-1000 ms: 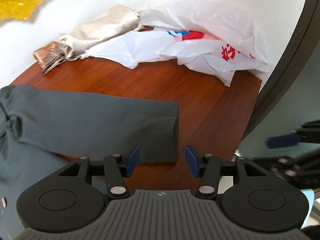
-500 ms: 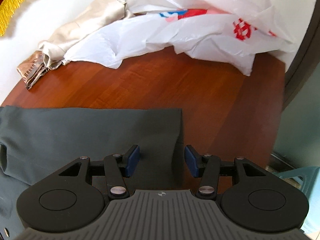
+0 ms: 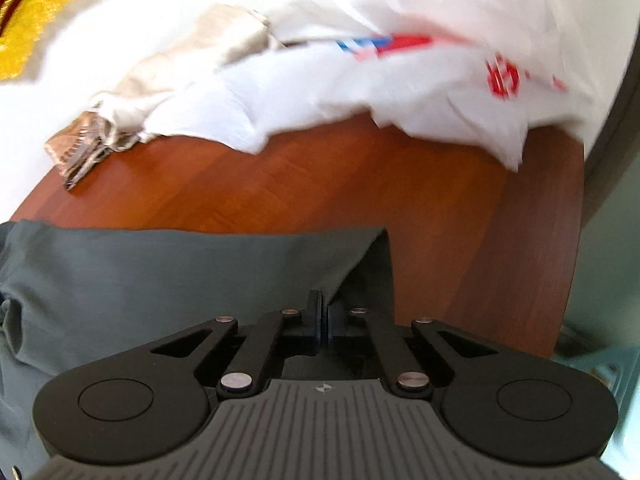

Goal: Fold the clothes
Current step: 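Close the left tool on the grey sleeve cuff, then lift the held sleeve with the left tool across the jacket front, release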

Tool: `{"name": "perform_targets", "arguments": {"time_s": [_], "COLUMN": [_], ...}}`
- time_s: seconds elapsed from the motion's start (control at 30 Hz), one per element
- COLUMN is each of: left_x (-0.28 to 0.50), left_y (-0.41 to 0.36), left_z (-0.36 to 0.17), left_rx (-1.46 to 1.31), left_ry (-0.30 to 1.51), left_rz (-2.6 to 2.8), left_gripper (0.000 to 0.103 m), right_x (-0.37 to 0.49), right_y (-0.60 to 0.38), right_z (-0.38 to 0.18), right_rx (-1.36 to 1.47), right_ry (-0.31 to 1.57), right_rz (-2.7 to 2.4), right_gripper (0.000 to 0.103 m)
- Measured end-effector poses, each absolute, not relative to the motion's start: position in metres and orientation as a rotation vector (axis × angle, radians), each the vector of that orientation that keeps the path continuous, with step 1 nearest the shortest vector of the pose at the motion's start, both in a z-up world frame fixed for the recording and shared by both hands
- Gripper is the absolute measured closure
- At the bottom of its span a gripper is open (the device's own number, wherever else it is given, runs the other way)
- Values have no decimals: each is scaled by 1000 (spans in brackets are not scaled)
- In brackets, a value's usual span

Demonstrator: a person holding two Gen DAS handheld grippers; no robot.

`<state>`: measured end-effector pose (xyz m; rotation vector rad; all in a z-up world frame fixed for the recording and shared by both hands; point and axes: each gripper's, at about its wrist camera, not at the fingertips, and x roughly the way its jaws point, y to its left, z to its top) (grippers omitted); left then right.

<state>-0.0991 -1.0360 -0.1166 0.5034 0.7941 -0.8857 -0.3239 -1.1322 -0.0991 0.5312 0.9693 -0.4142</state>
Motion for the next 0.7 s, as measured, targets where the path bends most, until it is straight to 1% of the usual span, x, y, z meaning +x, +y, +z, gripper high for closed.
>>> {"name": "perform_targets", "arguments": {"time_s": [0.3,0.43,0.7], "left_x": [-57,-46,-16], "left_y": [-979,-956,-893], "left_z": [-64,-44,-4], "left_rx": [204,137,43], "left_ry": [873,868,803], "left_rz": [-791,-752,-613], "left_gripper": [100,100,100], "right_x": [-267,-237,-190], "right_y": [-1104,-1083,-1040], "right_z": [-98,-95,-90], "right_rx": [448,404,333], "right_ry": [994,997,996], "right_rz": [-220,-116,53], "right_gripper": [42,42,42]}}
